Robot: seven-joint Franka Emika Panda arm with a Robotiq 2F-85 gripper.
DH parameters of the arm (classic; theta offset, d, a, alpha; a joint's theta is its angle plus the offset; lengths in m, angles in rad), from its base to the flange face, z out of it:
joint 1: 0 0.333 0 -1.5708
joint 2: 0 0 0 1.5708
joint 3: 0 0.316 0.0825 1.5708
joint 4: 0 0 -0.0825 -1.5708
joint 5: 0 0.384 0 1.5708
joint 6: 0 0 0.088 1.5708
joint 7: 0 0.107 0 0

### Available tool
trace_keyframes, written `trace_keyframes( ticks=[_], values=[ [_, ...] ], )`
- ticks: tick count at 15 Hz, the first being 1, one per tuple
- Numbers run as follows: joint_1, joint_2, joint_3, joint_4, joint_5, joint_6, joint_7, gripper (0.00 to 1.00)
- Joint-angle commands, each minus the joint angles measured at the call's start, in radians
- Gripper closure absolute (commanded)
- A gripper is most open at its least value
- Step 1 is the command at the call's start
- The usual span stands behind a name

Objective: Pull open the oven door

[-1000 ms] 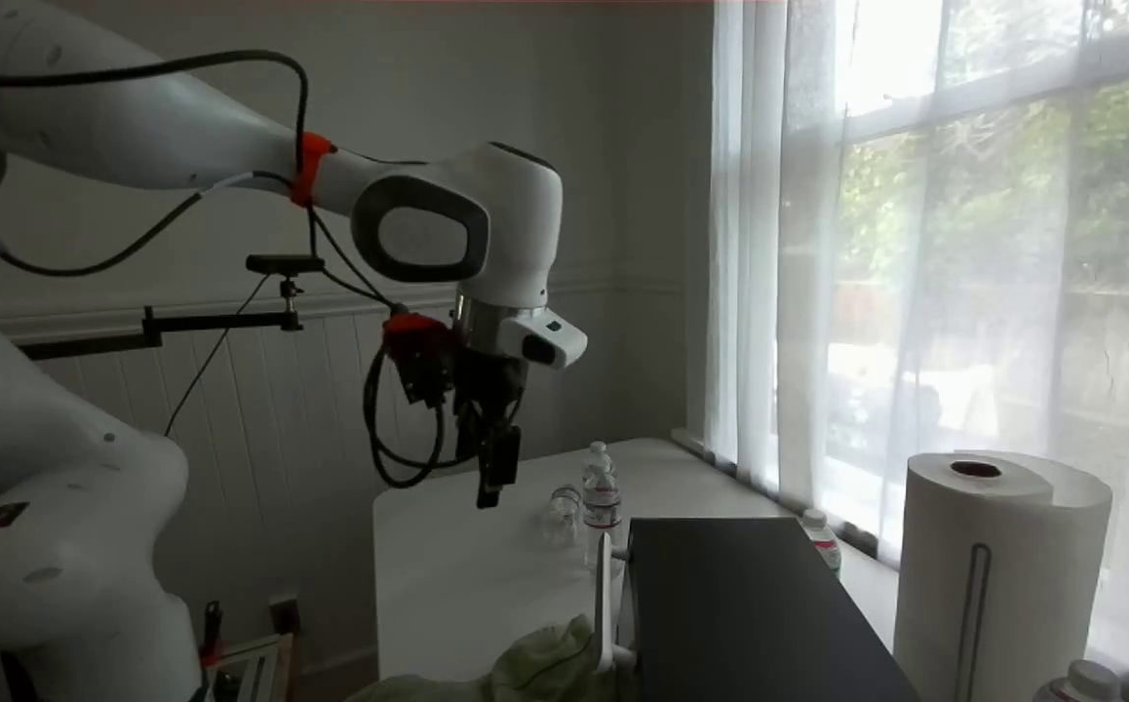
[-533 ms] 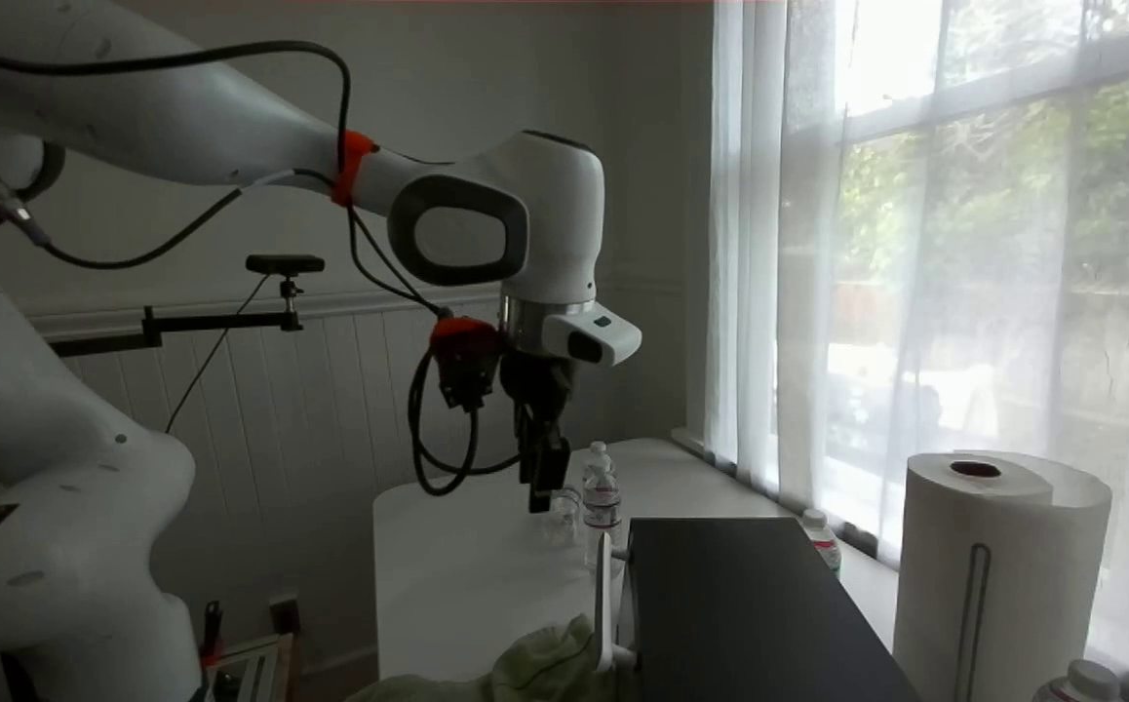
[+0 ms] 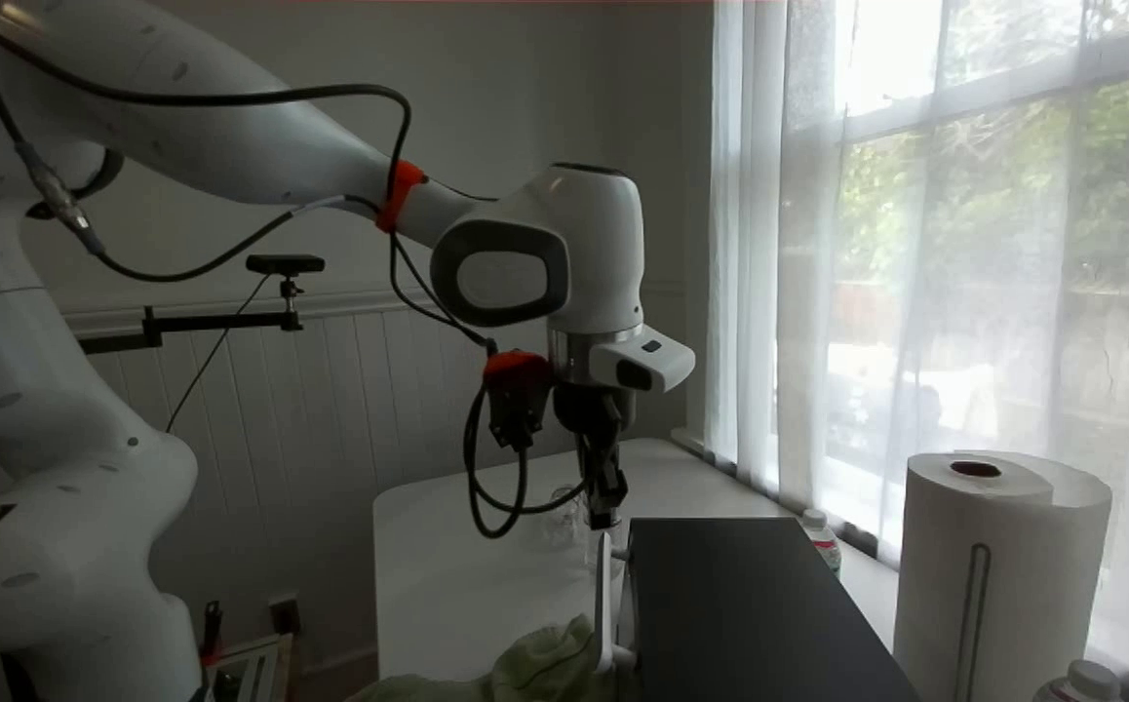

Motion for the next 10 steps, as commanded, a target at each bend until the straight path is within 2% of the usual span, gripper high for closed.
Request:
trace_keyframes(
  ticks=[1, 10],
  values=[
    [-0.014, 0.053, 0.002, 0.023, -0.029, 0.034, 0.044, 1.00],
    [-0.021, 0.116, 0.006, 0.035, -0.092, 0.038, 0.098, 1.00]
  ],
)
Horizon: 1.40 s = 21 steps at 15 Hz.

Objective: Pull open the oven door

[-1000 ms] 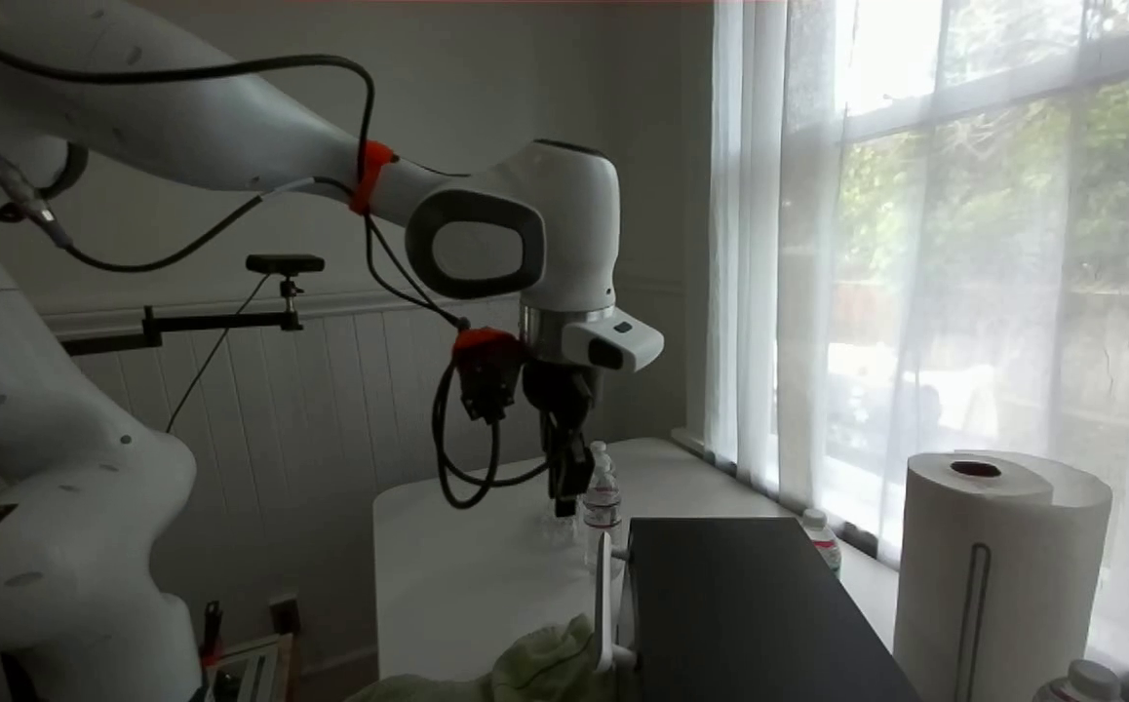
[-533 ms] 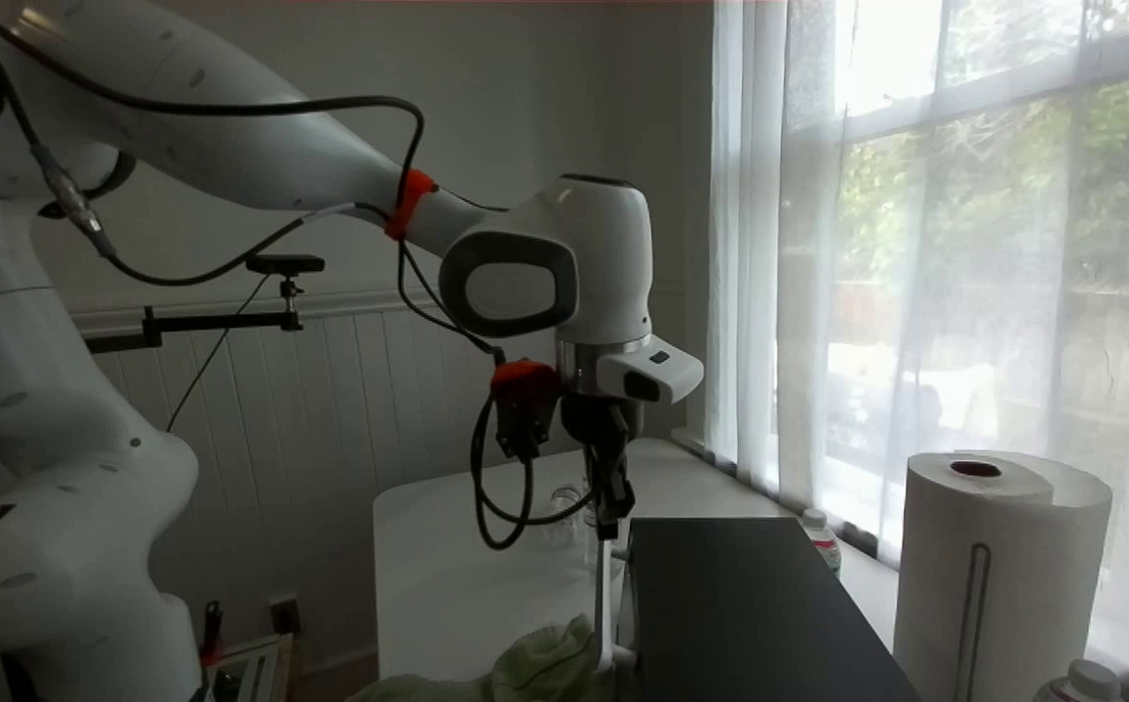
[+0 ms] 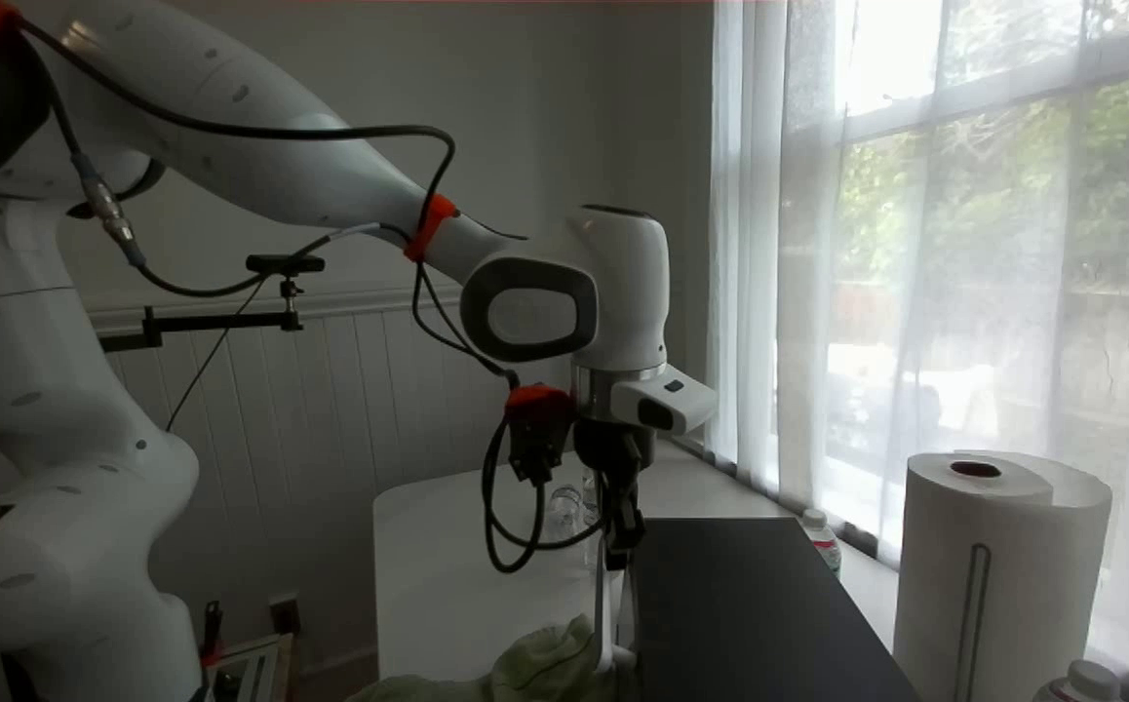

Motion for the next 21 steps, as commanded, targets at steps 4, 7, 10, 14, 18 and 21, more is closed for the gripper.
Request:
trace_keyframes(
  ticks=[4, 7, 10, 14, 18, 21],
  values=[
    [-0.009, 0.025, 0.004, 0.031, -0.033, -0.065, 0.059, 1.00],
    [-0.008, 0.032, 0.004, 0.043, -0.024, -0.131, 0.071, 1.00],
    [-0.007, 0.042, 0.005, 0.050, -0.027, -0.184, 0.083, 1.00],
    [-0.006, 0.058, 0.005, 0.049, -0.022, -0.245, 0.095, 1.00],
    [-0.005, 0.078, 0.006, 0.041, -0.018, -0.290, 0.106, 1.00],
    [-0.006, 0.097, 0.005, 0.028, -0.022, -0.316, 0.121, 1.00]
  ],
)
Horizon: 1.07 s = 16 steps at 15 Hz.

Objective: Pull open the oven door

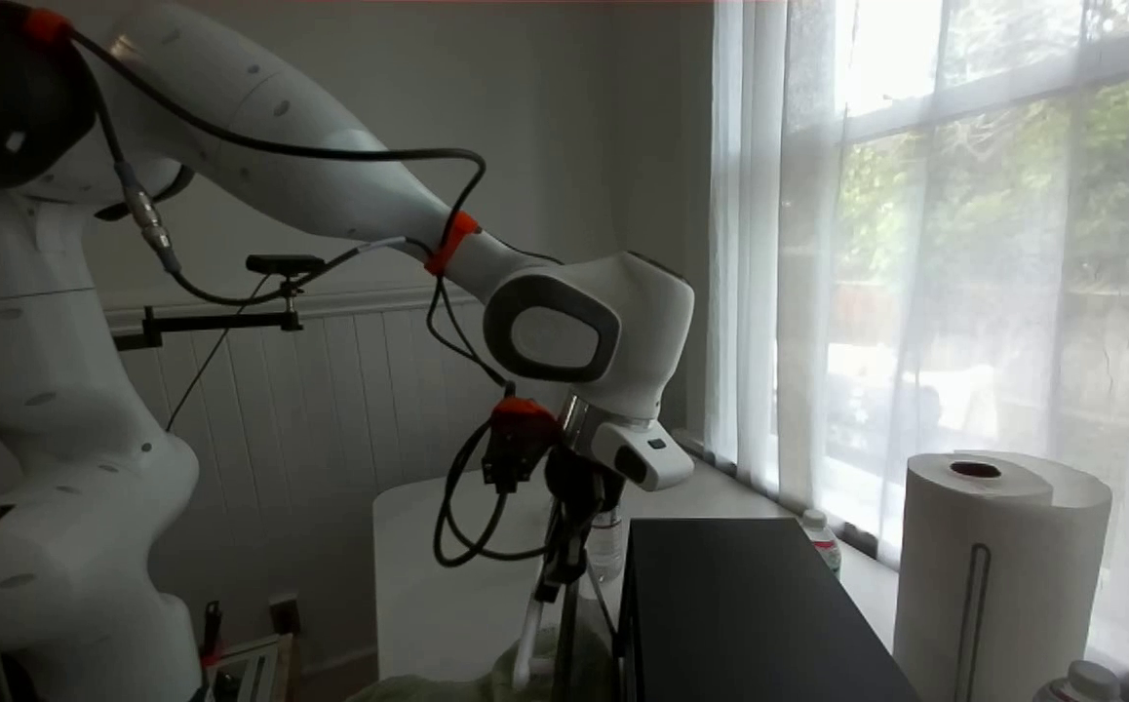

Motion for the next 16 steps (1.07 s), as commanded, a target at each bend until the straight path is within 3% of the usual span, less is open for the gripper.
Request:
trace_keyframes(
  ticks=[1, 16],
  values=[
    [-0.007, 0.030, 0.003, -0.009, -0.008, -0.043, 0.034, 1.00],
    [-0.005, 0.098, 0.001, -0.046, 0.041, -0.217, 0.028, 1.00]
  ],
)
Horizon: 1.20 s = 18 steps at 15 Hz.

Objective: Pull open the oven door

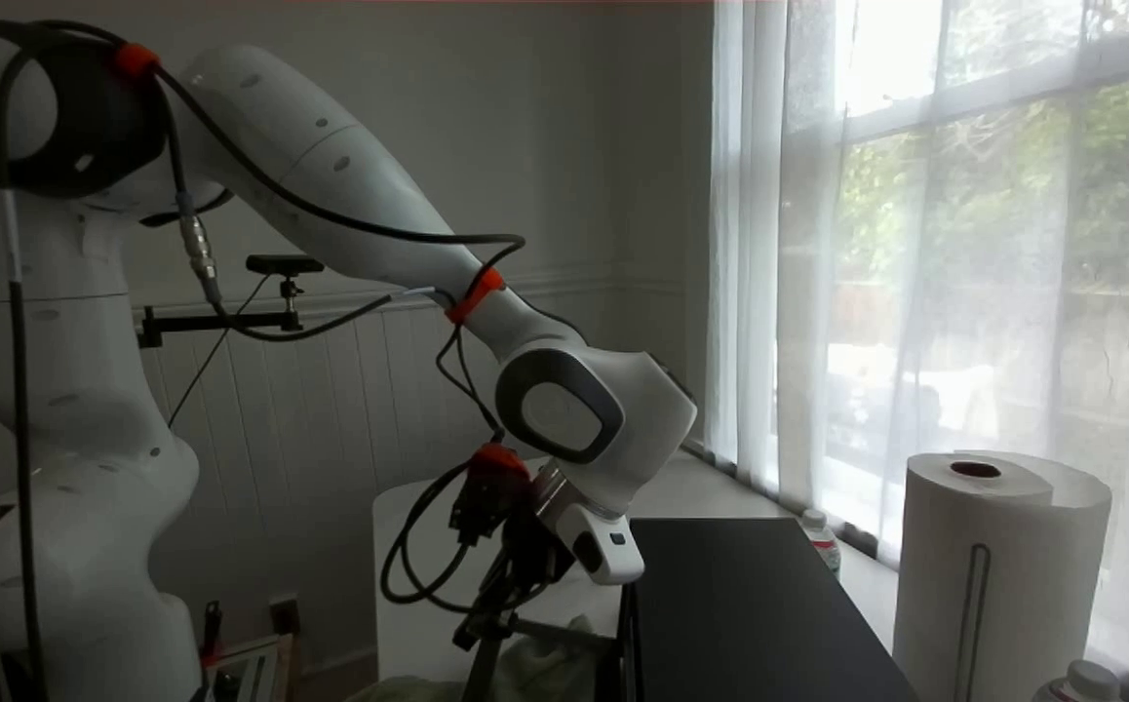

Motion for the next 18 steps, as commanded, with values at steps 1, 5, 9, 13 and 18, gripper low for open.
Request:
trace_keyframes(
  ticks=[1, 5, 9, 13, 18],
  values=[
    [-0.006, -0.031, 0.001, 0.006, 0.037, -0.062, -0.011, 1.00],
    [-0.007, -0.105, 0.000, 0.036, 0.037, -0.031, -0.034, 1.00],
    [-0.007, -0.170, -0.001, 0.092, 0.037, -0.043, -0.049, 0.60],
    [-0.001, -0.239, 0.000, 0.125, 0.047, -0.022, -0.083, 0.32],
    [0.004, -0.314, -0.005, 0.153, 0.064, 0.003, -0.143, 0.01]
  ],
)
